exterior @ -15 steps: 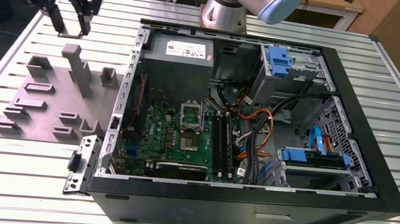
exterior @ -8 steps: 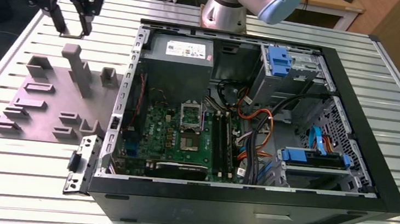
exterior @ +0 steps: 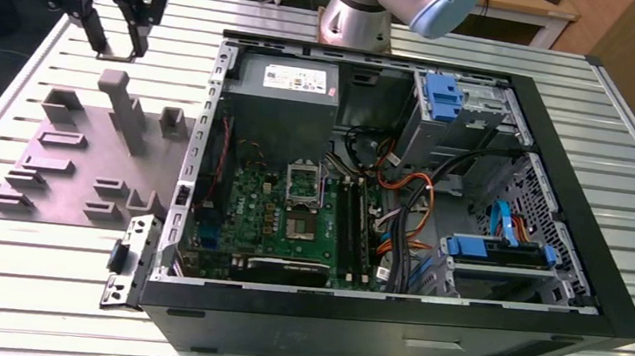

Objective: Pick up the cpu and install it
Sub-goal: 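Pick up the cpu and move it towards the insertion slot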

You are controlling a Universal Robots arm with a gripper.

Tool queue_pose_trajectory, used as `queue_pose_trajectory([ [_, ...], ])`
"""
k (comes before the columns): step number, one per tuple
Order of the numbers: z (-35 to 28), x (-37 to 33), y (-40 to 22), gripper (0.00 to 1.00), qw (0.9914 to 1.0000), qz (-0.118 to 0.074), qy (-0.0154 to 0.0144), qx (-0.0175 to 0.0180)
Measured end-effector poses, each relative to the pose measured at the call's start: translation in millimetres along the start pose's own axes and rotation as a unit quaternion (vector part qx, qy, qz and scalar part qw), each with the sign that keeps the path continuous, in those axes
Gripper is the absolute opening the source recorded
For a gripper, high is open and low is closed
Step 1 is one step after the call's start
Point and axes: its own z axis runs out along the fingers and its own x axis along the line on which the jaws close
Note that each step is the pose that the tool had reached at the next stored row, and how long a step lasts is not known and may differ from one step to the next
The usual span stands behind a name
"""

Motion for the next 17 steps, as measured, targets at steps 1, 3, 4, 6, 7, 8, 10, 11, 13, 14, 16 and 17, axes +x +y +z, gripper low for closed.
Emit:
queue_pose_trajectory([
  [1,0.0,0.0,-0.7,0.45,1.00000,0.000,0.0000,0.0000],
  [3,0.0,0.0,-2.2,0.45,1.00000,0.001,0.0000,0.0000],
  [4,0.0,-0.2,-2.6,0.45,1.00000,0.002,-0.0001,0.0000],
  [6,0.0,-1.0,-2.7,0.45,1.00000,0.002,-0.0001,0.0000],
  [7,0.0,-1.5,-2.8,0.45,1.00000,0.002,-0.0001,0.0000],
  [8,0.0,-2.2,-2.8,0.45,1.00000,0.002,-0.0001,0.0000],
  [10,-0.1,-3.9,-2.8,0.45,1.00000,0.003,-0.0001,0.0000],
  [11,-0.1,-4.7,-2.8,0.45,1.00000,0.003,-0.0001,0.0000],
  [13,-0.1,-6.2,-2.8,0.45,1.00000,0.003,-0.0001,-0.0001],
  [14,-0.1,-7.0,-2.8,0.45,1.00000,0.003,-0.0001,-0.0001],
  [16,-0.1,-8.3,-2.9,0.45,1.00000,0.003,-0.0001,-0.0001],
  [17,-0.1,-8.9,-2.9,0.45,1.00000,0.003,-0.0001,0.0000],
])
